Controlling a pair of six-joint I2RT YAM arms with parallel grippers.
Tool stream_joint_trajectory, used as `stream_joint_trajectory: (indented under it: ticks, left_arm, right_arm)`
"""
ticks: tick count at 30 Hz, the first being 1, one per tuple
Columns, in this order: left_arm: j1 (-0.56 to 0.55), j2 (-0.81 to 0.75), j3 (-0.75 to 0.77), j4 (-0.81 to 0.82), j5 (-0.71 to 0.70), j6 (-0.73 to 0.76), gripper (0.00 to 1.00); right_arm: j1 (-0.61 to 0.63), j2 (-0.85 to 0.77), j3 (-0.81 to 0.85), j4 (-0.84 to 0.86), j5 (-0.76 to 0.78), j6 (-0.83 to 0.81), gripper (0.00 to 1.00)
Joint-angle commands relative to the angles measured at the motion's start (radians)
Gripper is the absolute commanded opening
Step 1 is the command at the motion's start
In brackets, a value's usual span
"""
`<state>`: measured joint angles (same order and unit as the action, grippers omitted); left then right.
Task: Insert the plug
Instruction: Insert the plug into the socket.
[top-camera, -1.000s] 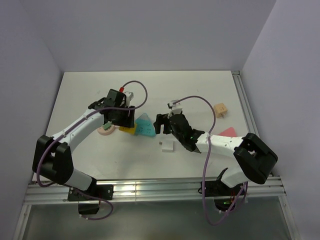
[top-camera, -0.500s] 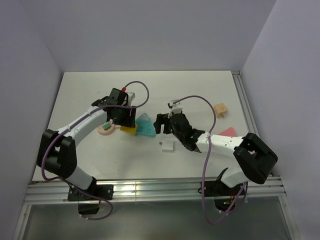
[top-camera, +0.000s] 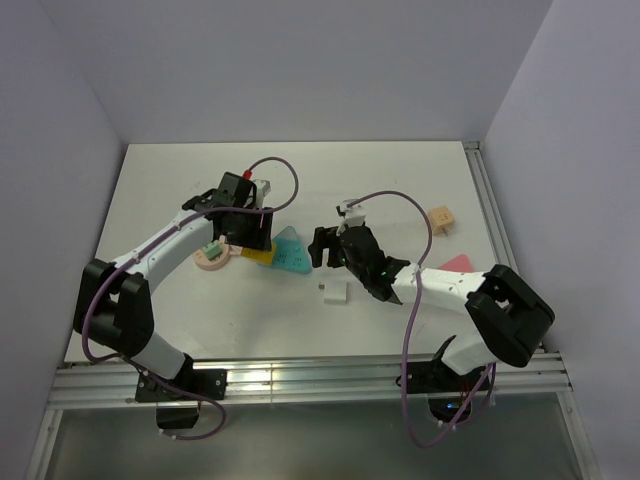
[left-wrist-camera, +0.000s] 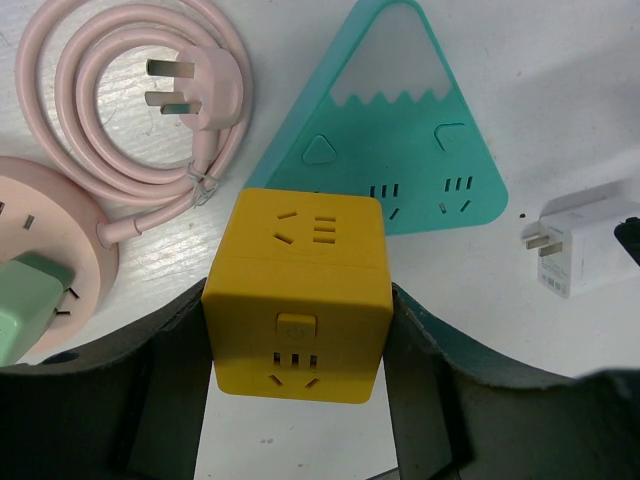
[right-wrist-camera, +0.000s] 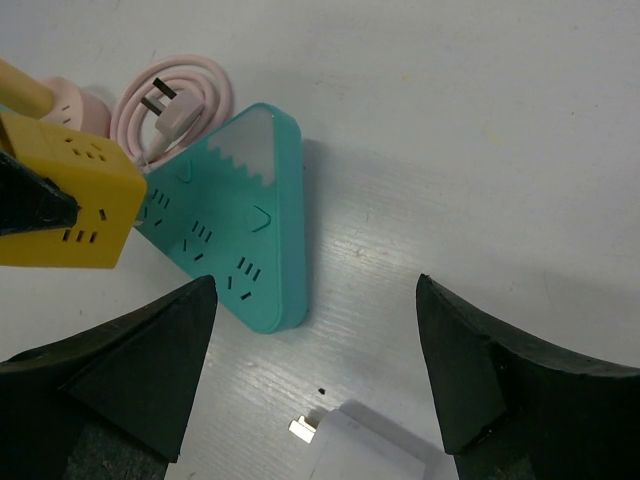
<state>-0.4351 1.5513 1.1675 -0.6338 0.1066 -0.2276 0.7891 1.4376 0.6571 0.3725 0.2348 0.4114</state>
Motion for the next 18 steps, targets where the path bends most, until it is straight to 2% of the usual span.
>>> stream_joint_trajectory:
  ticks: [1,18]
  left_arm:
    - [0.004,-0.005,0.047,0.009,-0.008,-0.004,0.00]
    - [-0.008,0.024,0.040,0.032,-0.045,-0.024,0.00]
  right_arm:
    - [-0.011,0.009,0.050,0.013,-0.005,0.010,0.87]
    - [-0.019,0.009,0.050,0.012,-0.020,0.021,0.86]
